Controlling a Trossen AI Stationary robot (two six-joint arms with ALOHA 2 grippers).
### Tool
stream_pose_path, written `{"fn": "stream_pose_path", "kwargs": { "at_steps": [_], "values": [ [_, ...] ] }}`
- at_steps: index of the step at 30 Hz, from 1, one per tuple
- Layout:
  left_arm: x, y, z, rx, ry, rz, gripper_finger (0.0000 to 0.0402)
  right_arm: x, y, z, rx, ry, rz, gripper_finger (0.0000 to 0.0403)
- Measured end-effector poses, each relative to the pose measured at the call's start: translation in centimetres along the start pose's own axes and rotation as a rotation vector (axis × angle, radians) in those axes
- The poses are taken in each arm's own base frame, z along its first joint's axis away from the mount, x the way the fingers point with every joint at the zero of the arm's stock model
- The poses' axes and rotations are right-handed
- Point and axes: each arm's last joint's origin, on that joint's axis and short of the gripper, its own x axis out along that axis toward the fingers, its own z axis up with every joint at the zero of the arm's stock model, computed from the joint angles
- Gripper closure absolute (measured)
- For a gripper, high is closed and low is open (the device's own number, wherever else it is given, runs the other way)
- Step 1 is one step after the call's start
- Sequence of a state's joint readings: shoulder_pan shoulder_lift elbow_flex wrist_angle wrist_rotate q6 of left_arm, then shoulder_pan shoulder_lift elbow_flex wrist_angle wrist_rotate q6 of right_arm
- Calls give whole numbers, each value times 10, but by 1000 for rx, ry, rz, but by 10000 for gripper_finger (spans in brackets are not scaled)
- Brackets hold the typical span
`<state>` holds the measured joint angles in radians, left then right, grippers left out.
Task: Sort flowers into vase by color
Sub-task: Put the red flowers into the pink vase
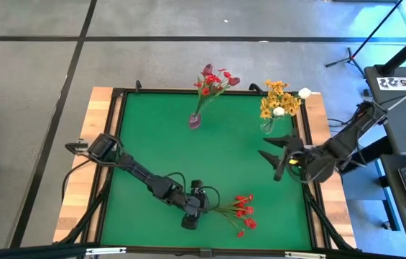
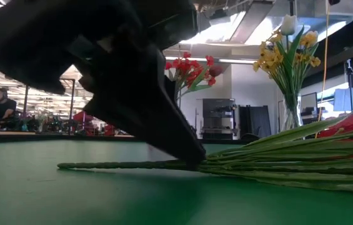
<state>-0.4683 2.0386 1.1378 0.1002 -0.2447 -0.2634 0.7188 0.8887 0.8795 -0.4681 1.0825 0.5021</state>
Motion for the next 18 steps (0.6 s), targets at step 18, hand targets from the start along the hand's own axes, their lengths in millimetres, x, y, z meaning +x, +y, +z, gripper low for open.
{"fn": "stream_pose_path", "kwargs": {
  "at_steps": [18],
  "values": [
    [23, 12, -7, -51, -21, -11, 243, 8, 20, 3, 103, -11, 106, 169]
  ]
}}
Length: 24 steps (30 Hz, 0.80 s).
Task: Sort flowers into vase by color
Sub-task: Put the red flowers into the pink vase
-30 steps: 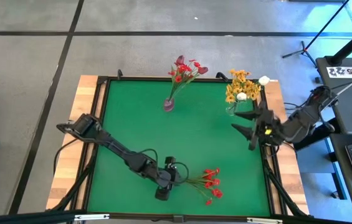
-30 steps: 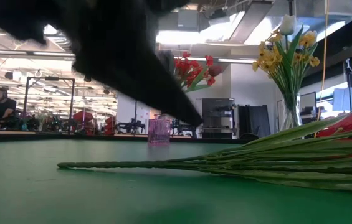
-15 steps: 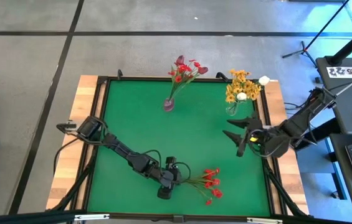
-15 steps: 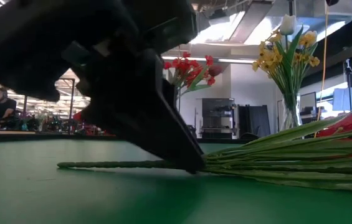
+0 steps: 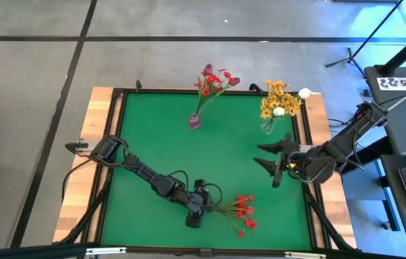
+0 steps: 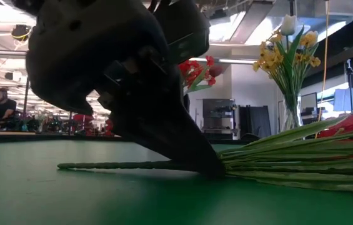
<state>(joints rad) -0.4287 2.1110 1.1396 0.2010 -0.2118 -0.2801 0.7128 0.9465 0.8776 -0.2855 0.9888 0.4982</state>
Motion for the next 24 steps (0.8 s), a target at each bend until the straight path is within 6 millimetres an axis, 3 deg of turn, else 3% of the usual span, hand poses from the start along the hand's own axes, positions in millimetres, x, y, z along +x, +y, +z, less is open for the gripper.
{"fn": "stream_pose_path", "kwargs": {
  "at_steps": [10, 18, 24],
  "values": [
    [0, -2, -1, -100, -18, 48, 390, 5, 6, -6, 13, 23, 14, 169],
    [-17, 5, 4, -103, -1, 206, 397, 4, 9, 0, 41, 7, 52, 169],
    [-70, 5, 30, -77, -38, 346, 399, 2, 9, 7, 57, 0, 70, 169]
  ]
}}
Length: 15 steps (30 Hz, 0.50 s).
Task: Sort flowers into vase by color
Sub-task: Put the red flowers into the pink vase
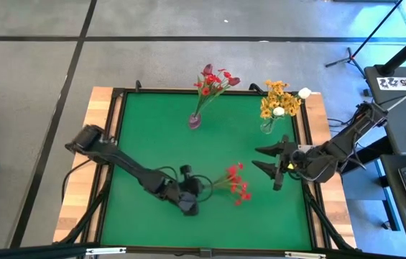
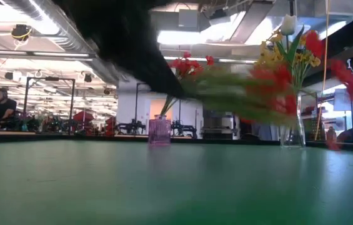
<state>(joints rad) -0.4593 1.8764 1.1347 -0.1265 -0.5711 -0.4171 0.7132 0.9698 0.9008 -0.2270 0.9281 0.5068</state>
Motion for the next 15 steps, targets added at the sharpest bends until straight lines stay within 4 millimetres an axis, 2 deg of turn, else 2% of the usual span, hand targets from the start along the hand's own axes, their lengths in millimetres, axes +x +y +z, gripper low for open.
{"fn": "stream_pose_path", "kwargs": {
  "at_steps": [8, 15],
  "values": [
    [-84, 24, 32, -7, -158, 155, 400, -7, -4, 11, 18, -21, 19, 169],
    [-143, 43, 49, -57, -323, 217, 401, -5, -2, 9, -6, -17, 16, 169]
  ]
}}
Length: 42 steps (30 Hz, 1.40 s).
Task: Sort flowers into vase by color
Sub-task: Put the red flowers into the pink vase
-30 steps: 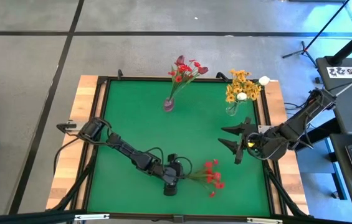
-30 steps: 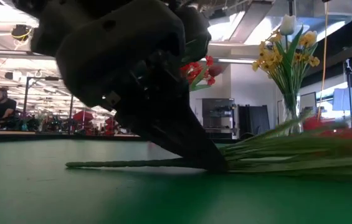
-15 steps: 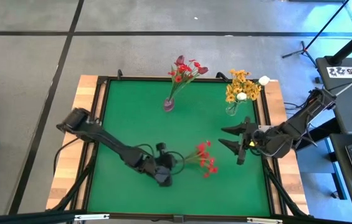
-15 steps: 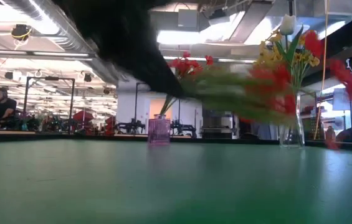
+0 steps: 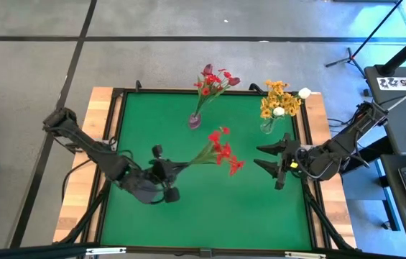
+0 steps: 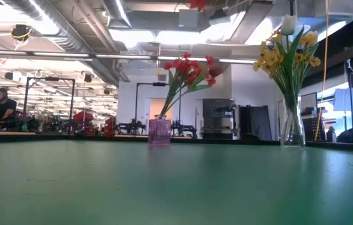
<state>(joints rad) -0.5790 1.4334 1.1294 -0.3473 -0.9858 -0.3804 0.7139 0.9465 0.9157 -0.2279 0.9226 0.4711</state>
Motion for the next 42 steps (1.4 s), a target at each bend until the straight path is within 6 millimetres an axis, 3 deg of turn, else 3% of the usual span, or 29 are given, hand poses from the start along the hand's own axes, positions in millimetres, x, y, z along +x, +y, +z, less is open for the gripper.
{"fn": "stream_pose_path", "kwargs": {
  "at_steps": [5, 8, 11, 17, 28, 34, 42],
  "values": [
    [-19, 12, 17, -62, -69, -32, 401, 0, 0, 0, -12, 4, 3, 169],
    [-24, 9, 29, -71, -123, -177, 401, 0, 0, -1, -35, 5, -2, 169],
    [-25, 5, 41, -58, -199, -302, 401, 0, 0, -1, -39, 3, -5, 169],
    [-11, 12, 52, -89, -325, -391, 401, 3, 2, -3, -47, 7, -12, 169],
    [31, 38, 15, -234, -529, -547, 401, 17, 14, -21, -106, 43, -43, 169],
    [40, 54, -1, -326, -611, -627, 401, 28, 26, -27, -113, 21, -34, 169],
    [43, 56, -5, -308, -602, -654, 401, 58, 40, -33, -142, -20, 27, 169]
  ]
}}
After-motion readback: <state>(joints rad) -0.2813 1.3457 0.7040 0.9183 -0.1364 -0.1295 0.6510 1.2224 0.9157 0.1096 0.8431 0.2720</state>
